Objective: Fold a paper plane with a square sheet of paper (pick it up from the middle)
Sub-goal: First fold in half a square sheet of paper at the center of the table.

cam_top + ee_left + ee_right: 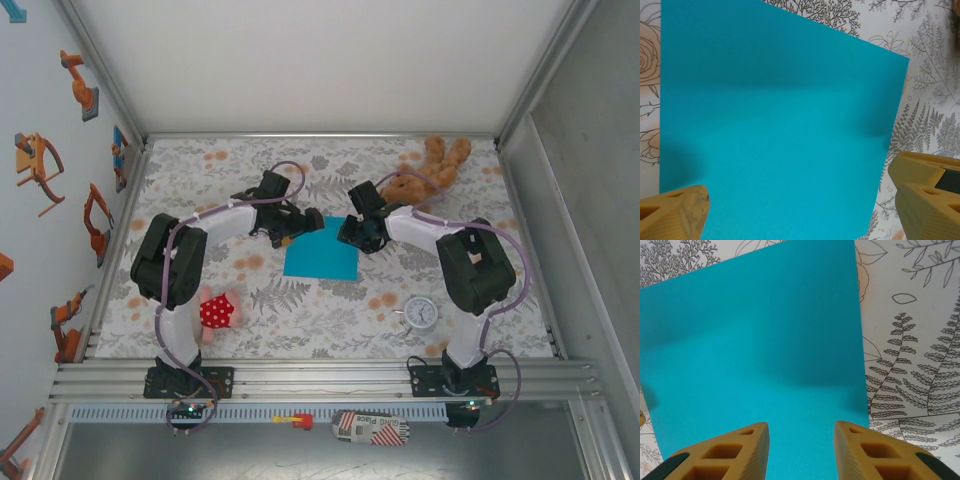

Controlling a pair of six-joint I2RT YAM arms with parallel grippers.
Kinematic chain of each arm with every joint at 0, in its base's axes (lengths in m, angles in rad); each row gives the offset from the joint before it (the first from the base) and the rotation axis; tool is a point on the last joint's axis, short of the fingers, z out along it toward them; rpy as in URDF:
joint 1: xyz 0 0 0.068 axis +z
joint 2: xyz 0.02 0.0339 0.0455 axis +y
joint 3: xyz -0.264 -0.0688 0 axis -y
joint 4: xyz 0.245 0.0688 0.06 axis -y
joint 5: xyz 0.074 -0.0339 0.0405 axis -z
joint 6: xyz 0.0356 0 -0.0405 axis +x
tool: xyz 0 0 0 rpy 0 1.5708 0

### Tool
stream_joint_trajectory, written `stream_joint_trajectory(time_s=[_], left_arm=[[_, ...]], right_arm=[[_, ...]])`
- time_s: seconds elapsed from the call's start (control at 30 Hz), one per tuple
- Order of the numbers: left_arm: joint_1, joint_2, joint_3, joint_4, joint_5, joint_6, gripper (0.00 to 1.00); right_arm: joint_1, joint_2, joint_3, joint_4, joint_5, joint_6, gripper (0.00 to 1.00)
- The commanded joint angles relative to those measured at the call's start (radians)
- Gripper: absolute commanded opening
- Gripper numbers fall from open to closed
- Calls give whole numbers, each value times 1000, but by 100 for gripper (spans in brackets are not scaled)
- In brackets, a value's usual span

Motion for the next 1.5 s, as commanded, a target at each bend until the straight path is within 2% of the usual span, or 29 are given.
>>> stream_joint_trajectory(time_s=[0.0,0.27,0.43,0.7,0.93,1.1,1.47], left_arm=[[1,15,31,-71,-36,27,95],[6,46,15,-53,-56,1,94],[15,31,-29,4,-32,-42,92],[15,-23,-28,12,3,-35,89],[13,-68,-26,-28,-55,-9,89],[10,-15,-19,15,26,-28,89],[13,48,-38,38,24,-63,94]], right_arm=[[-8,10,17,-23,-9,-18,38],[-10,51,16,-23,-24,-26,33],[-9,69,15,-18,-31,-27,30],[-10,76,13,-17,-34,-26,30],[-10,78,10,-20,-26,-26,30],[-10,85,13,-20,-29,-28,29],[-13,96,6,17,-69,-43,29]])
